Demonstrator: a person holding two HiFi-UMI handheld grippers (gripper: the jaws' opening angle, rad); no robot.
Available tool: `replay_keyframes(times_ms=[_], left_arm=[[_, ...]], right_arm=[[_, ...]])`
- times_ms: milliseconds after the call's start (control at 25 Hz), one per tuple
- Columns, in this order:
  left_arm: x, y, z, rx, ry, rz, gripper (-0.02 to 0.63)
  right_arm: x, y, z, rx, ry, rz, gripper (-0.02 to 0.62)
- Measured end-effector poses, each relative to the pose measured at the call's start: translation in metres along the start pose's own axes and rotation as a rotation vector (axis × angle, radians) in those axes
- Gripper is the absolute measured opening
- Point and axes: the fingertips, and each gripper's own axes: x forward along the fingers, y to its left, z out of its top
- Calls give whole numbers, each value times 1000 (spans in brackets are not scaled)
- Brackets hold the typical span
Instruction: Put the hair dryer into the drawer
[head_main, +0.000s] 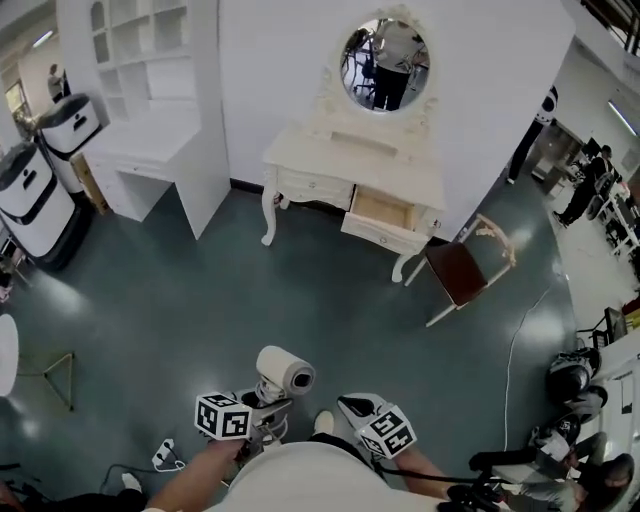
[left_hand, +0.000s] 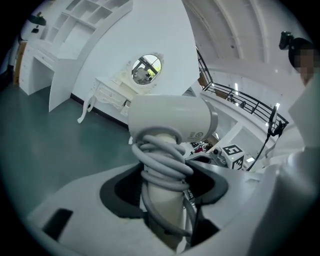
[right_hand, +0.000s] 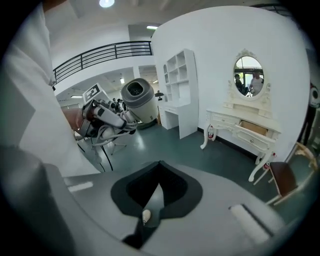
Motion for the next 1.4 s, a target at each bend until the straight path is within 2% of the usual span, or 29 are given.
replay_keyframes(times_ms=[120, 280, 360, 400, 720, 880, 1120, 1400], left_arm=[[27, -13, 18, 20, 24, -10, 259], [63, -21, 36, 37, 42, -4, 259], [85, -25, 42, 40, 50, -3, 259], [96, -26, 47, 44, 54, -3, 259], [161, -27, 80, 58, 52, 28, 259], [179, -28, 93, 46, 59, 35, 259], [201, -12, 123, 56, 84, 34, 259], [237, 25, 182, 69, 113, -22, 259]], right_arm=[[-16, -29, 0, 42, -27, -15, 0], [-30, -67, -1, 34, -50, -36, 7], [-38, -88, -5, 39, -56, -48, 70], [-41, -100, -8, 42, -57, -54, 77], [-49, -172, -31, 83, -61, -52, 80], [-51, -193, -33, 103, -62, -47, 74], [-41, -231, -17, 134, -76, -71, 69], [-26, -283, 25, 165, -78, -152, 61]])
